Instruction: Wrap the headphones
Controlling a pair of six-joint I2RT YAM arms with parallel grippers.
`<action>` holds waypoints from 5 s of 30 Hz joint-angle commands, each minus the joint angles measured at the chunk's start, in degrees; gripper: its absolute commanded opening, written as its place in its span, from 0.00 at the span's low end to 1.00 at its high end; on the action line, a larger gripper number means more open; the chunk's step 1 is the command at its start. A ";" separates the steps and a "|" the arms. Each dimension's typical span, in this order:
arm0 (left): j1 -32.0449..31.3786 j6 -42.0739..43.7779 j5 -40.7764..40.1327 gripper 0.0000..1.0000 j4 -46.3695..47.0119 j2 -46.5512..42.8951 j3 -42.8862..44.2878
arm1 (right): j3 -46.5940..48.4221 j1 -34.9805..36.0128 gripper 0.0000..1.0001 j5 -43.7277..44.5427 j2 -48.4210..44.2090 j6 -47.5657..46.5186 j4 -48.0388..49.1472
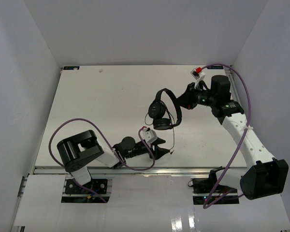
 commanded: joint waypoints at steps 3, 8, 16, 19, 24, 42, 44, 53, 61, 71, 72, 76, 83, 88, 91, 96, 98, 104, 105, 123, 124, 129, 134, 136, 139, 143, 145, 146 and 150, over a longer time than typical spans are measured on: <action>-0.14 1.53 -5.32 0.68 -3.34 -5.58 -2.84 | -0.08 -0.40 0.08 -1.39 -1.69 2.01 2.34; -0.14 2.10 -7.34 0.70 -5.43 -8.26 -4.45 | 0.06 -0.34 0.08 -1.82 -1.58 2.24 2.42; -0.14 2.79 -4.96 0.71 -8.21 -8.45 -2.23 | -0.19 -0.40 0.08 -2.01 -1.67 2.30 2.58; -0.14 2.57 -3.94 0.70 -8.02 -6.35 -0.16 | 0.03 -0.34 0.08 -2.23 -1.40 2.56 2.71; -0.19 0.91 -5.67 0.70 -5.53 -2.68 2.98 | -0.14 -0.40 0.08 -2.56 -1.58 2.81 2.87; -0.75 -3.19 -0.38 0.09 2.55 2.78 5.28 | -0.86 -0.40 0.08 -2.65 -1.23 2.81 3.21; -0.75 -3.19 -1.00 0.04 2.86 2.47 4.87 | -1.00 -0.48 0.08 -2.60 -1.36 2.75 3.13; -0.49 -2.66 -5.95 0.00 5.01 -1.17 -2.84 | 0.18 -0.70 0.08 -3.34 -1.84 0.48 1.42; 4.42 -1.80 -6.44 0.00 -3.56 -11.10 -10.17 | 3.39 -0.75 0.08 -8.44 -2.45 -8.12 -4.62; 17.41 1.77 4.28 0.00 -39.05 -28.74 -1.38 | 4.00 1.84 0.08 -6.74 -3.81 -31.16 -18.56; 18.12 2.41 5.43 0.00 -43.19 -29.54 0.20 | 3.80 2.40 0.08 -5.25 -3.78 -33.42 -19.77; 18.88 3.05 7.61 0.00 -56.97 -30.21 6.06 | 1.58 3.09 0.08 0.08 -3.72 -38.23 -20.16; 19.36 1.33 9.90 0.00 -71.59 -28.81 12.79 | -1.87 5.88 0.08 9.51 -3.69 -44.99 -17.68; 19.85 0.65 14.80 0.00 -78.03 -26.63 18.15 | -5.01 7.97 0.08 15.26 -2.40 -46.03 -13.41; 20.21 0.61 17.69 0.00 -81.71 -23.61 22.25 | -6.71 9.35 0.08 17.14 -0.70 -45.98 -10.37; 21.63 0.96 16.38 0.00 -85.12 -18.95 26.75 | -7.86 11.14 0.08 17.64 2.40 -46.01 -6.29; 22.79 0.27 15.95 0.00 -84.53 -17.36 27.63 | -8.02 11.49 0.08 18.62 4.16 -45.27 -4.74; 27.73 -0.58 20.29 0.00 -84.64 -10.27 32.28 | -8.27 11.75 0.08 24.81 8.88 -40.82 3.01; 28.53 -0.36 21.36 0.00 -85.08 -8.54 33.67 | -8.18 11.73 0.08 25.74 9.90 -40.46 4.27; 36.49 3.94 26.09 0.16 -91.07 12.27 50.55 | 3.95 12.08 0.08 27.30 29.96 -38.56 7.49; 37.07 4.12 26.03 0.18 -91.24 12.73 50.88 | 4.72 12.08 0.08 27.42 30.73 -38.33 7.42; 38.59 5.19 25.77 0.29 -92.29 13.90 51.39 | 7.48 12.07 0.08 27.41 33.49 -37.56 6.12; 38.80 5.06 26.21 0.35 -92.42 14.06 51.72 | 8.72 12.04 0.15 26.56 34.14 -36.92 4.56; 38.80 4.89 26.20 0.39 -92.46 13.47 51.67 | 9.16 12.00 0.21 25.99 33.82 -36.84 3.54; 38.80 4.70 25.56 0.44 -92.52 11.82 51.27 | 9.81 12.02 0.35 25.48 32.95 -36.84 2.11; 38.80 4.45 24.18 0.48 -93.26 9.08 50.95 | 10.28 11.99 0.58 25.74 30.97 -36.57 0.37; 38.85 4.32 23.21 0.48 -93.38 6.66 49.68 | 9.93 11.61 0.65 25.48 28.19 -35.88 -0.88; 38.86 4.28 22.59 0.49 -93.34 5.01 48.99 | 9.68 11.41 0.69 25.25 26.38 -35.41 -1.40; 38.85 4.08 20.17 0.51 -92.03 -2.80 43.97 | 7.17 10.20 0.84 24.43 17.36 -33.62 -3.60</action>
